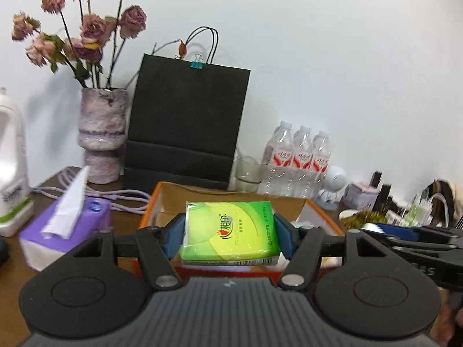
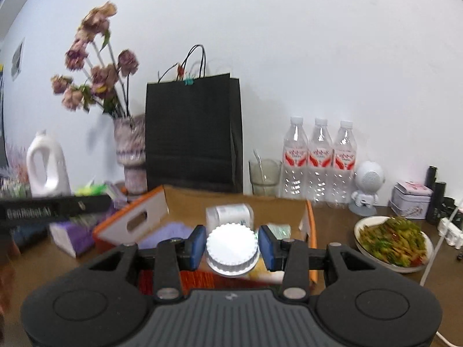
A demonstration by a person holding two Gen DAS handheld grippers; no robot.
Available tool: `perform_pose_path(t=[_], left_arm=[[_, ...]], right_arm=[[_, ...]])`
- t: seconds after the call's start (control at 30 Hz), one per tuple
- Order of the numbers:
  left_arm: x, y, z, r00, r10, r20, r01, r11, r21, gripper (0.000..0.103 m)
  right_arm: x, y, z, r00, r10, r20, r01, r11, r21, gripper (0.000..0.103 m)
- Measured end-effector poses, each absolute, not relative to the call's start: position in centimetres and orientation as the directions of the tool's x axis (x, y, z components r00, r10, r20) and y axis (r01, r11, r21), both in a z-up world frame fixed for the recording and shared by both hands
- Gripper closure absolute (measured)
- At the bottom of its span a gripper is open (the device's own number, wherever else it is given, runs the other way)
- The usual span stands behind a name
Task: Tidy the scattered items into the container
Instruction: 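Carry tissue pack and lid over the box and release them inside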
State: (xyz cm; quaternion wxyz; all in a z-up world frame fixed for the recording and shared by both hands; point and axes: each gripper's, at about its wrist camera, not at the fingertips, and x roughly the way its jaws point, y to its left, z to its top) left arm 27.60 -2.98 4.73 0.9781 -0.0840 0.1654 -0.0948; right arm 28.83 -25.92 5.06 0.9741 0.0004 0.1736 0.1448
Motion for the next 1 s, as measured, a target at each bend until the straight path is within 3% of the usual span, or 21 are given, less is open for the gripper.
perform_pose_path(t=[0.2, 0.5, 0.83, 0.87, 0.9, 0.97, 1.0], left_arm=[[31.7, -4.1, 4.0, 0.921, -0.223, -0.319, 0.148, 0.958, -0.244, 0.038], [37.3, -4.5, 0.4, 0.886, -0.183, -0.426, 0.122, 0.978, -0.167, 0.038], [37.7, -4.7, -0.5, 0.873, -0.181, -0.454, 0.126, 0.981, -0.150, 0.036], [37.7, -4.7, -0.5, 0.872, -0.183, -0.455, 0.127, 0.980, -0.151, 0.029], [37.7, -4.7, -0.4, 0.873, -0.180, -0.453, 0.124, 0.981, -0.152, 0.021], [37.6, -4.6, -0.1, 0.886, -0.158, -0.436, 0.105, 0.984, -0.145, 0.000], [37.5, -4.6, 0.0, 0.891, -0.154, -0.428, 0.104, 0.985, -0.137, 0.000]], right_arm=[[33.6, -25.1, 4.3, 0.890, 0.286, -0.354, -0.262, 0.958, 0.115, 0.065], [39.1, -24.2, 0.5, 0.851, 0.253, -0.460, -0.242, 0.967, 0.083, 0.065], [39.9, -25.0, -0.4, 0.838, 0.239, -0.490, -0.223, 0.970, 0.093, 0.063], [39.9, -25.0, -0.4, 0.835, 0.245, -0.493, -0.227, 0.969, 0.097, 0.050], [40.0, -25.0, -0.4, 0.833, 0.246, -0.496, -0.224, 0.969, 0.104, 0.017], [40.0, -25.3, -0.4, 0.846, 0.196, -0.496, -0.171, 0.980, 0.096, 0.002], [40.0, -25.4, -0.3, 0.847, 0.190, -0.496, -0.165, 0.982, 0.096, 0.000]])
